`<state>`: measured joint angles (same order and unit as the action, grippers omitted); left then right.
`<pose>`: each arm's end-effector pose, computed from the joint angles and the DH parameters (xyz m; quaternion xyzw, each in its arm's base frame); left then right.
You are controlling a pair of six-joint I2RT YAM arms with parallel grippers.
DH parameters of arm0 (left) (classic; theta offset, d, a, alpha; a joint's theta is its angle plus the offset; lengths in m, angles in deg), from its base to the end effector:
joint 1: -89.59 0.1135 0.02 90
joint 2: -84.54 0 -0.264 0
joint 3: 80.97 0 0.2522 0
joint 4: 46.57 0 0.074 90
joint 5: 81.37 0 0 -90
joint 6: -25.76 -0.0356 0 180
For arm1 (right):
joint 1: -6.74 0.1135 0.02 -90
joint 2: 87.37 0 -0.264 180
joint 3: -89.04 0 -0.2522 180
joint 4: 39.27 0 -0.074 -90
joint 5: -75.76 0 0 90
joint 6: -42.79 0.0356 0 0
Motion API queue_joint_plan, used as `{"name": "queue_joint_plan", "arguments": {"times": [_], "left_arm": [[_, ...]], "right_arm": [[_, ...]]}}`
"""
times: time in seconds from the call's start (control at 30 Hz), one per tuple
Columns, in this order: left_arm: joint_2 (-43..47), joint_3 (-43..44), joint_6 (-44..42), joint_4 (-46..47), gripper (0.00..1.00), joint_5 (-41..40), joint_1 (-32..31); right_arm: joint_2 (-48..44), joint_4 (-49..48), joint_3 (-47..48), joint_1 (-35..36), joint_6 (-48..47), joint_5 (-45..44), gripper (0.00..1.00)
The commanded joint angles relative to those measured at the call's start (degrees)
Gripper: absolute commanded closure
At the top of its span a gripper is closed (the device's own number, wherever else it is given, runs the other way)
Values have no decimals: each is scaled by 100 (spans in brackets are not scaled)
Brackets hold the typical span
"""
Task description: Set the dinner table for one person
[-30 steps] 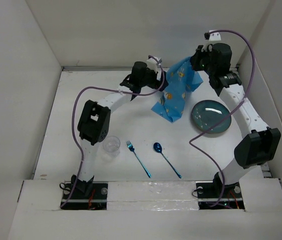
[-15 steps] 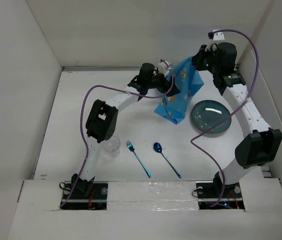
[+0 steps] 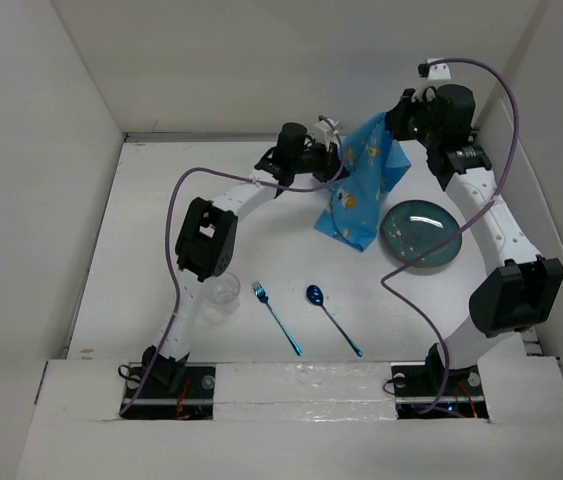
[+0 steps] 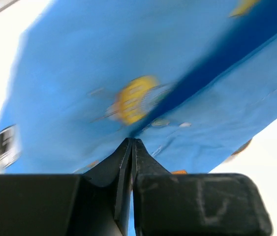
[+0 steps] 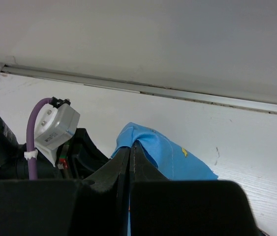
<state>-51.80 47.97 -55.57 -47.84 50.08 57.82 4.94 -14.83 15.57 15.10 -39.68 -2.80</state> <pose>0.4642 -0.3152 0.2481 0.3680 0.6489 -0.4625 0.4791 0.3772 0.0626 0.4199 -0.0694 0.7630 0.1639 0.6214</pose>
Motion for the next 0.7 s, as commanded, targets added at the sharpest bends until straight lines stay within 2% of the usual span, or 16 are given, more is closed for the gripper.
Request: {"name": "queue_joint_plan", "arguments": {"times": [0.0, 0.07, 0.17, 0.3, 0.33, 0.43, 0.53, 0.6, 0.63, 0.67], "left_arm": [[703, -65, -24, 17, 100, -390, 433], [819, -21, 39, -71, 100, -471, 663], [933, 49, 337, -63, 100, -104, 1084], [855, 84, 162, -150, 100, 555, 1077], [810, 84, 109, -159, 94, 635, 998], [442, 425, -145, -369, 47, 960, 909], [37, 708, -68, -643, 36, 1461, 848], [45, 141, 344, -91, 30, 1655, 848], [63, -20, 398, 42, 22, 1656, 848], [63, -152, 434, 226, 20, 1630, 848]], "right_arm": [[-13, -443, 48, -80, 47, -54, 100], [191, -479, 319, -80, 82, -107, 100], [760, -225, 1090, -80, 82, -90, 100], [1131, -110, 1760, -80, 196, -37, 100], [1148, -145, 1771, -80, 205, -2, 100], [1026, -259, 1613, -80, 249, 69, 100], [894, -382, 1455, -80, 258, 51, 100], [885, -330, 1472, -80, 258, 42, 100], [885, -321, 1446, -80, 240, 42, 100], [868, -329, 1428, -80, 249, 42, 100]]}}
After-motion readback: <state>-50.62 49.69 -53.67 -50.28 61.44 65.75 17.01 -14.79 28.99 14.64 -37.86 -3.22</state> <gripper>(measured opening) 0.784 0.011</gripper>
